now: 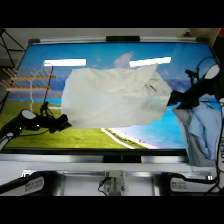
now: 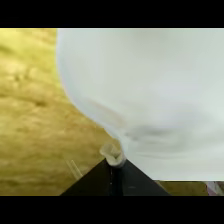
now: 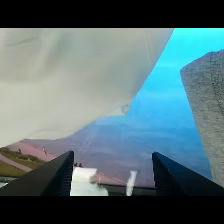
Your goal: Fold the shirts.
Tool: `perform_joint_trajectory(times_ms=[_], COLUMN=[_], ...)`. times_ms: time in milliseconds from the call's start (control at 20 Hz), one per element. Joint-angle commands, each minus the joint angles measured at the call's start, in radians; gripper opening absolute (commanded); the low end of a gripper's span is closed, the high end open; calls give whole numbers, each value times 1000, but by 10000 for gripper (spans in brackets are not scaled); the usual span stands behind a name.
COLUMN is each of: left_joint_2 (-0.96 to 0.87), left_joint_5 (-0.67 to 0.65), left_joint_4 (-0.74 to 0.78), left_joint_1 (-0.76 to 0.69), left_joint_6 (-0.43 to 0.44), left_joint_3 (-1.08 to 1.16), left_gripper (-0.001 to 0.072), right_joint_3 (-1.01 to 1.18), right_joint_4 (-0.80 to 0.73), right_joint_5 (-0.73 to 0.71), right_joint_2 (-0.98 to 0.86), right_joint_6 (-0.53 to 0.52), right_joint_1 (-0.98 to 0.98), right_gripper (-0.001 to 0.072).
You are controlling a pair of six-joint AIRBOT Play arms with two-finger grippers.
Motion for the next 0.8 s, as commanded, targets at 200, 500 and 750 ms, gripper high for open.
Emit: perform_joint_trajectory(times_ms=[200, 500, 750], left_joint_2=[109, 158, 158], left_joint_5=[11, -7, -7], left_joint_4=[-3, -6, -6], left_joint_1=[13, 18, 18], left_joint_6=[11, 7, -3], left_joint_3=[35, 51, 53], left_gripper=[29, 29, 29], right_joint_3=[-232, -316, -312], right_joint_4=[58, 80, 113], right_joint_5=[-183, -422, -520], right_joint_2=[5, -57, -73], right_joint_6=[-16, 43, 42], right_joint_1=[21, 21, 21], right_gripper=[604, 601, 94])
